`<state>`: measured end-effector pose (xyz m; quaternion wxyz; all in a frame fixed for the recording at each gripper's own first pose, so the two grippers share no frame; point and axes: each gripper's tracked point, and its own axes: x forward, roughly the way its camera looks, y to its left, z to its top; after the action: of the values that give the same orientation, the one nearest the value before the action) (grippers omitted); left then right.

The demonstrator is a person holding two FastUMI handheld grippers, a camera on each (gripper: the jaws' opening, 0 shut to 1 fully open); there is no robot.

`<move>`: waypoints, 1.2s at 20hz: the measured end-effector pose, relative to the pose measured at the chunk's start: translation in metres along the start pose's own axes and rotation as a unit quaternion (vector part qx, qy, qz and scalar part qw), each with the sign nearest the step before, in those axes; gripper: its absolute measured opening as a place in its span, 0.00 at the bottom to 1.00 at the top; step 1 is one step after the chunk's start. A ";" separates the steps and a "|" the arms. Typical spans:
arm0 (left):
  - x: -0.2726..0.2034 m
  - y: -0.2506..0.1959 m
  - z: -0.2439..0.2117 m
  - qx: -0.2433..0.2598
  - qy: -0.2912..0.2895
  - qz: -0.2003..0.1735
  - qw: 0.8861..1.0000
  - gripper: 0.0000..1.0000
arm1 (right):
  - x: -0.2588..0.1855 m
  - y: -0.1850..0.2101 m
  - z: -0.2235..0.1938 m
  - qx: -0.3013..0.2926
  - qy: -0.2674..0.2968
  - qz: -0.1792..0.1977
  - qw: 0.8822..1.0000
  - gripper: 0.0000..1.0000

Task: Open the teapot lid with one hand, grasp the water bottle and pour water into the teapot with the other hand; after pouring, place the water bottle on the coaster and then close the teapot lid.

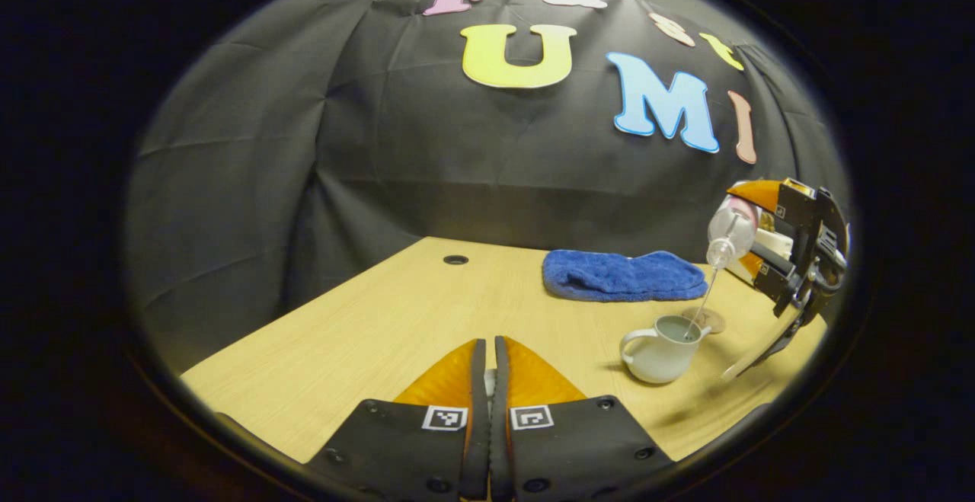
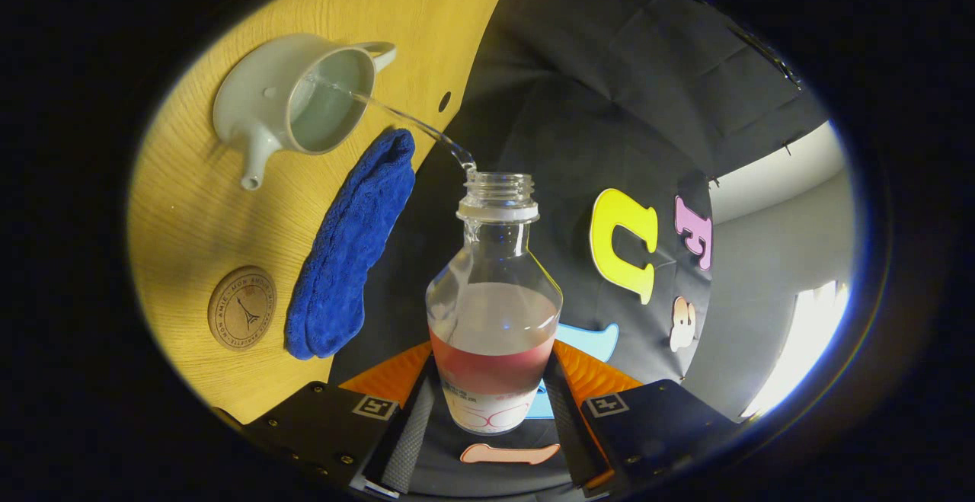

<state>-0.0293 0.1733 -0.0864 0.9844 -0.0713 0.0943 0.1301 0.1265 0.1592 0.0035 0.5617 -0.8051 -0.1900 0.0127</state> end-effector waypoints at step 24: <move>0.000 0.000 -0.006 0.004 0.016 -0.001 1.000 0.07 | 0.010 -0.020 -0.012 -0.057 -0.014 -0.035 0.998 0.74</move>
<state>-0.0306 0.1725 -0.0925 0.9831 -0.0691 0.1108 0.1280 0.1331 0.1576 0.0286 0.5123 -0.8285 -0.2260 -0.0065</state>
